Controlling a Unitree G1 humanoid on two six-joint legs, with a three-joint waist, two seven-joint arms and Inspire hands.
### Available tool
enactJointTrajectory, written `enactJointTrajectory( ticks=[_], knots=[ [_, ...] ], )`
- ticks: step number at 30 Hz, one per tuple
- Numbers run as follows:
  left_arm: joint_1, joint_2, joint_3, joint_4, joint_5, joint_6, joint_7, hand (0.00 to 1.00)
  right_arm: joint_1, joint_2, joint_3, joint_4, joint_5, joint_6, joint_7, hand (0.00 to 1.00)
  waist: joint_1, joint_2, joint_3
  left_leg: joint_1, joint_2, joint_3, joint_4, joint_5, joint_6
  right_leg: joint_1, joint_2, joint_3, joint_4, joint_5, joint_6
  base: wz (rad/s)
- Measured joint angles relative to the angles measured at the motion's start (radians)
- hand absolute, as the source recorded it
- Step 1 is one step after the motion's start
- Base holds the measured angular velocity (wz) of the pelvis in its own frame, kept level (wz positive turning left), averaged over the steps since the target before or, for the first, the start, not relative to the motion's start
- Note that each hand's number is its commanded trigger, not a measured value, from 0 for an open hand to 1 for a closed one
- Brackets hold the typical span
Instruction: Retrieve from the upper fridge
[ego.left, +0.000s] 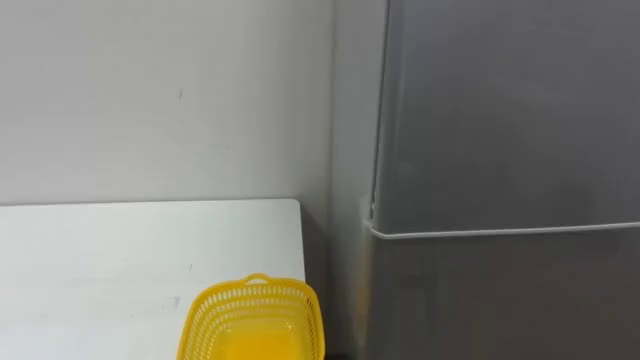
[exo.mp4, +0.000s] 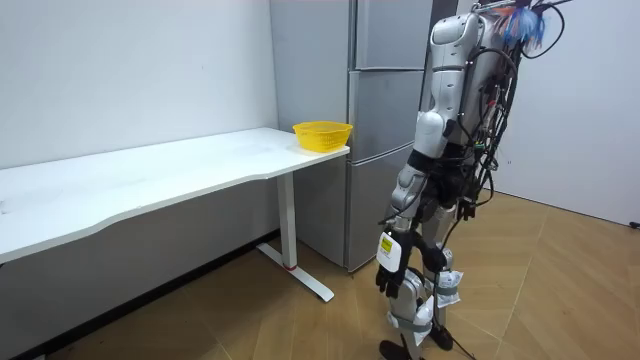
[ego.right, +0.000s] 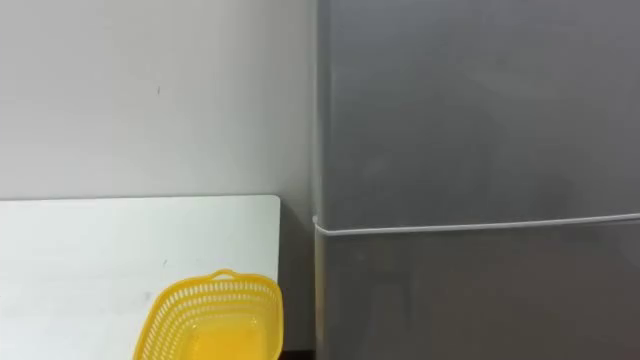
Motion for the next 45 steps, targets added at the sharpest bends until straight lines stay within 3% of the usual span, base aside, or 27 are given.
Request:
enactJointTrajectory(
  ticks=[7,20,27,39,45],
  knots=[
    [0.010,0.002,0.003,-0.019,-0.031,0.002,0.051,0.00,0.026,0.007,-0.029,-0.007,-0.003,0.007,-0.016,0.00,-0.021,0.018,0.0000,0.015,0.001,0.009,-0.033,0.000,0.000,0.007,0.003,0.006,-0.007,0.001,0.000,-0.02],
    [0.040,0.000,0.088,-0.070,-0.087,-0.001,0.159,0.00,0.026,0.010,-0.069,-0.022,0.001,0.001,-0.062,0.00,-0.024,0.004,-0.0041,0.029,-0.001,0.034,-0.044,0.001,-0.001,0.014,0.002,0.009,-0.030,0.002,0.002,-0.04],
    [0.047,0.000,0.123,-0.078,-0.273,-0.011,0.239,0.00,0.027,0.010,-0.067,-0.024,0.019,-0.003,-0.085,0.00,-0.020,0.000,-0.0058,0.031,-0.001,0.031,-0.044,0.001,-0.001,0.015,0.002,0.008,-0.031,0.002,0.002,0.00],
    [0.073,-0.001,0.241,-0.080,-0.617,-0.072,0.437,0.00,0.044,0.012,-0.079,-0.025,0.040,0.005,-0.086,0.00,-0.016,0.007,-0.0029,0.047,-0.001,0.029,-0.065,0.000,-0.001,0.026,0.002,0.008,-0.028,0.002,0.003,0.00],
    [0.075,-0.002,0.284,-0.141,-0.691,-0.089,0.559,0.00,0.042,0.010,-0.079,-0.025,0.055,0.007,-0.103,0.00,0.009,0.012,-0.0059,0.048,-0.004,0.027,-0.066,0.001,-0.001,0.026,0.002,0.007,-0.030,0.007,0.003,0.00]
  ],
)
